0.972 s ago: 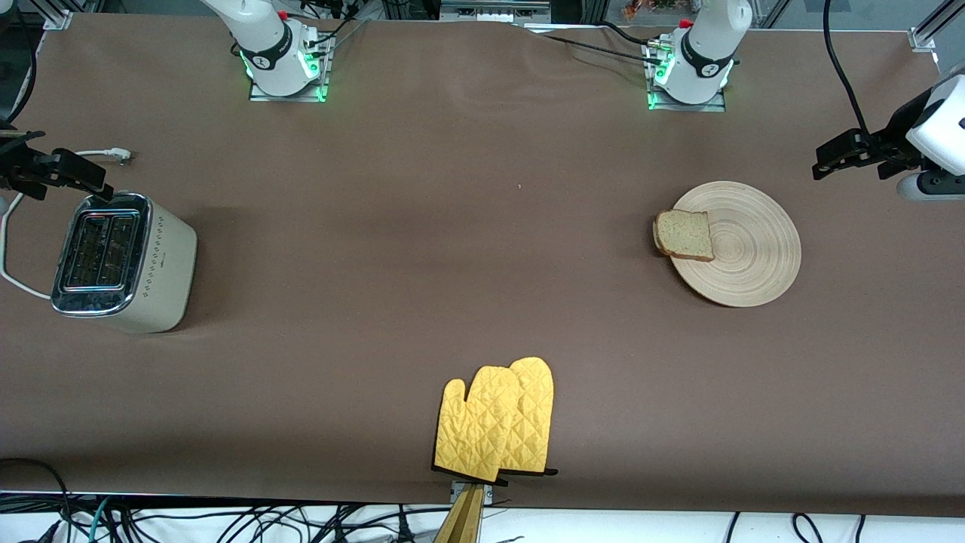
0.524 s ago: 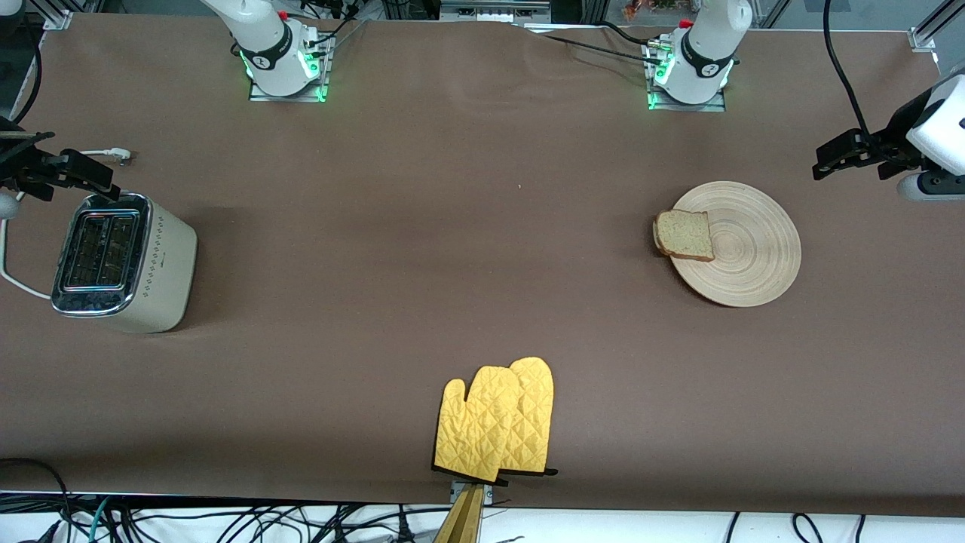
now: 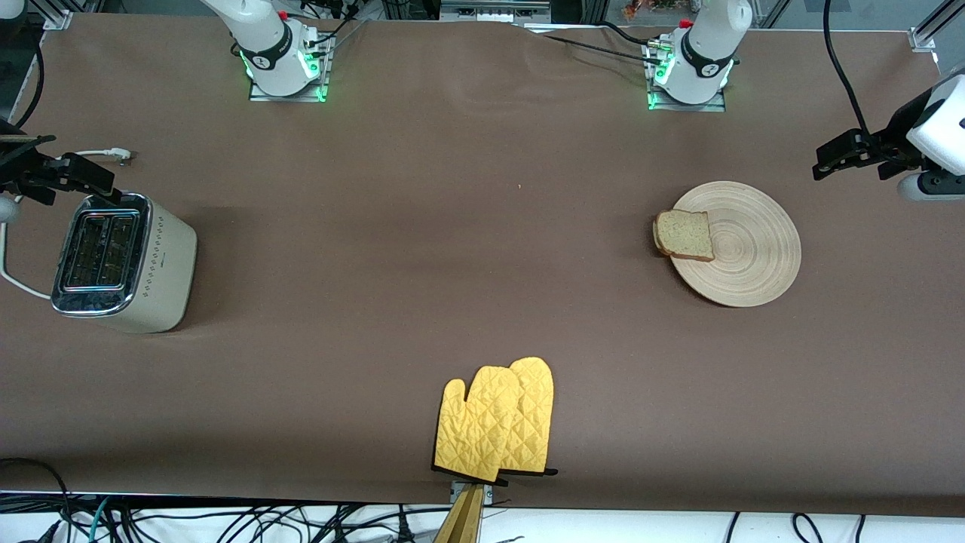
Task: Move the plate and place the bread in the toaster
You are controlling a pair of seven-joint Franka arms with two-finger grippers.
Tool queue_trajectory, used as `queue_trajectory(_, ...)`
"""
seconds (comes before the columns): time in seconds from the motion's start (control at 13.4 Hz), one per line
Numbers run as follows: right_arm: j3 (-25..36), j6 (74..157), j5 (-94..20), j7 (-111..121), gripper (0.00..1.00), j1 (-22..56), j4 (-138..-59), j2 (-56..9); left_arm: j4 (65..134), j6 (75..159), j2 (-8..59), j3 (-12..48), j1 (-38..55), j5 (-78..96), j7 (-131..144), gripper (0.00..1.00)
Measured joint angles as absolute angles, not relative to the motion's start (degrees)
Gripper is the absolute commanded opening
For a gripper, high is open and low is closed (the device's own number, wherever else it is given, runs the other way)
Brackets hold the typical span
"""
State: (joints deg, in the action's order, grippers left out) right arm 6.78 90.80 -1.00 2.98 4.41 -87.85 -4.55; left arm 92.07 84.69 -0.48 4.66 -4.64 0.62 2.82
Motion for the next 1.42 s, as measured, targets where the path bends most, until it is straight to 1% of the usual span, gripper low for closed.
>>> queue_trajectory(1.42, 6.9, 91.2, -2.3, 3.0, 1.0, 5.2, -87.7, -4.6, 92.1, 84.9, -0.5, 4.7, -4.6, 0.6, 2.8, 1.0)
